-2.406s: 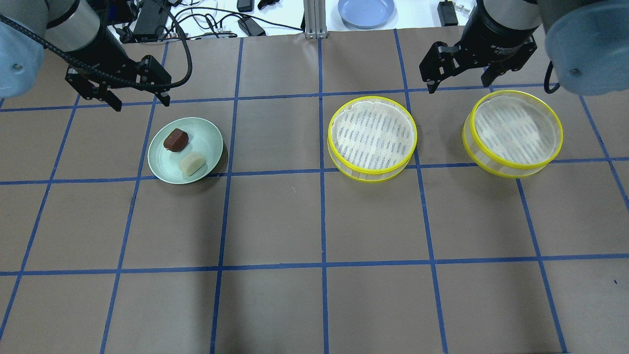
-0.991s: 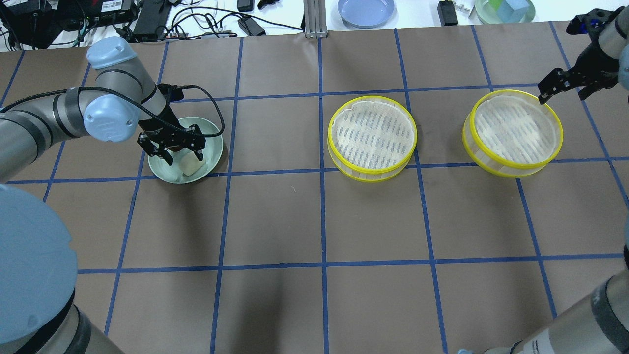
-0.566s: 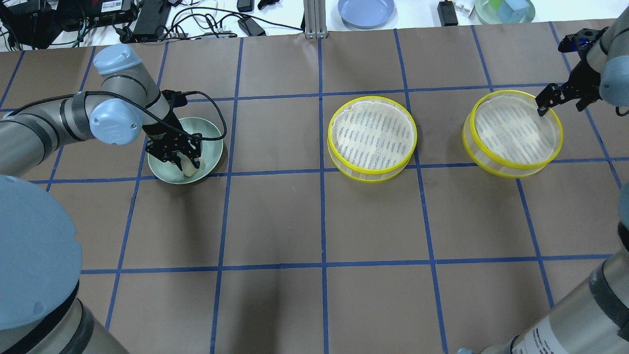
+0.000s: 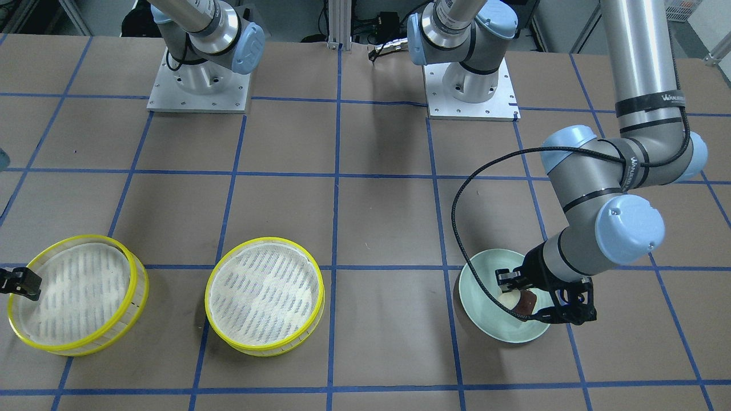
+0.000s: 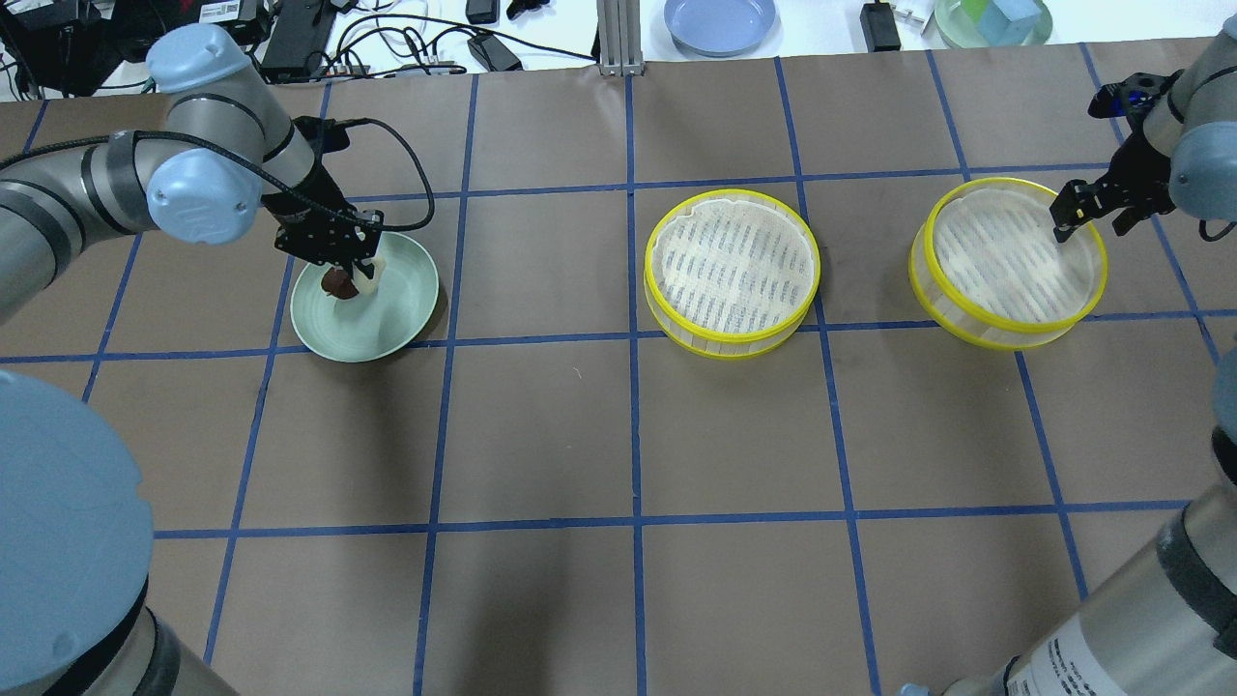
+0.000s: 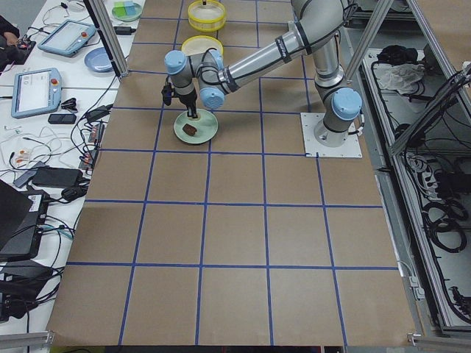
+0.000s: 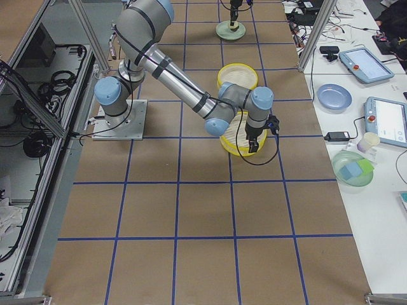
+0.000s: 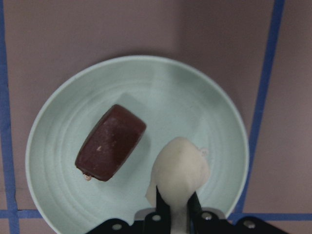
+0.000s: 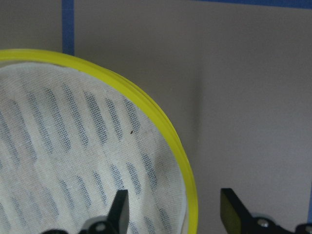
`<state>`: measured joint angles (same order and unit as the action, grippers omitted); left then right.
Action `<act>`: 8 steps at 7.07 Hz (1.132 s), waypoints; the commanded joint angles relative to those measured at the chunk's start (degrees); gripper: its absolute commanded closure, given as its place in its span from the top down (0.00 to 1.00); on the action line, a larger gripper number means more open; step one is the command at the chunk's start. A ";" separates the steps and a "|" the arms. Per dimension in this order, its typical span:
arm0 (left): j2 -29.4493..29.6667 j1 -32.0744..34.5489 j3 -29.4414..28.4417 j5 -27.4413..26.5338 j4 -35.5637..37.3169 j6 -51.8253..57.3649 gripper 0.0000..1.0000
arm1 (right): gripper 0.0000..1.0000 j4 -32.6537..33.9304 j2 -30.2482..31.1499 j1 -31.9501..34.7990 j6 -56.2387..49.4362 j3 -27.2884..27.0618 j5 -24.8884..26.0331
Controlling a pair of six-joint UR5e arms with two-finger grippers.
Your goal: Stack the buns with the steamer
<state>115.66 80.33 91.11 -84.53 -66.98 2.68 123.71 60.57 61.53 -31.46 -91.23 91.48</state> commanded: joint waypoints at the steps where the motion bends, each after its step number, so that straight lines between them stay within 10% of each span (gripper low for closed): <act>1: -1.31 6.03 -3.12 5.32 2.89 -14.92 0.00 | 0.25 -0.23 -0.88 0.00 -0.18 -0.08 0.10; 4: -0.35 16.30 -3.22 13.16 13.36 -35.60 0.00 | 0.00 -0.67 -0.98 0.00 0.00 0.00 1.77; 8: 6.84 24.16 -2.43 21.58 23.03 -41.44 0.00 | 0.00 -0.49 2.17 0.09 0.00 0.88 4.59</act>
<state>120.24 102.90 88.63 -65.55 -45.27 -38.16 123.42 61.35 61.58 -31.46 -90.45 95.77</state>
